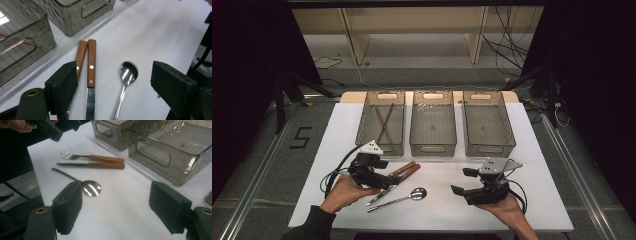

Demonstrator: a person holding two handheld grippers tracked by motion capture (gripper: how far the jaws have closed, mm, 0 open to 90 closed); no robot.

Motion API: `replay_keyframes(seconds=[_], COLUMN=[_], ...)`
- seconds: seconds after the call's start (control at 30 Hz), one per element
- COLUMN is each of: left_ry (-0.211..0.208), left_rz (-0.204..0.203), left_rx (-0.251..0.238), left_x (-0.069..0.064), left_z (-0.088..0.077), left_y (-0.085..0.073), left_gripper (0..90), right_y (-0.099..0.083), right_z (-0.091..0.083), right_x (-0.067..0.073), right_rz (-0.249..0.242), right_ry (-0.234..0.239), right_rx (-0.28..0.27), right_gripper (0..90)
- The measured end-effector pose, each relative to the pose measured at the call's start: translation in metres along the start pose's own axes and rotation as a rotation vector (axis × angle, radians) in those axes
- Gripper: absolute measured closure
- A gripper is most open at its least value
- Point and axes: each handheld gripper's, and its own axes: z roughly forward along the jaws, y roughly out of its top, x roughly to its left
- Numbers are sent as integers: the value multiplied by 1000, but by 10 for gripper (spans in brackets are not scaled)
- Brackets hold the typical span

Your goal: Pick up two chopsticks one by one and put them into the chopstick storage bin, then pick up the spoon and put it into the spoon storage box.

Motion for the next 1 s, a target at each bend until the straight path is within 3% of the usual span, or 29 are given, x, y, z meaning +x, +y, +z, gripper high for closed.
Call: replay_keyframes(seconds=[0.27,0.43,0.6,1.0], left_ry=[-9,-22,-4,-4], left_rz=[49,56,83,115], left_rx=[70,111,165,242], left_x=[-10,-15,-19,-21], left_z=[14,22,28,36], left_y=[-5,-9,-14,-18], left_gripper=[215,217,223,298], right_y=[-6,-8,-10,-15], right_z=[-4,-8,-11,-14], right_x=[-2,-1,-2,-4], right_rz=[14,17,26,38], right_ry=[-11,-20,-29,-39], right_rx=[-5,-12,-20,-33], right_gripper=[275,274,274,268])
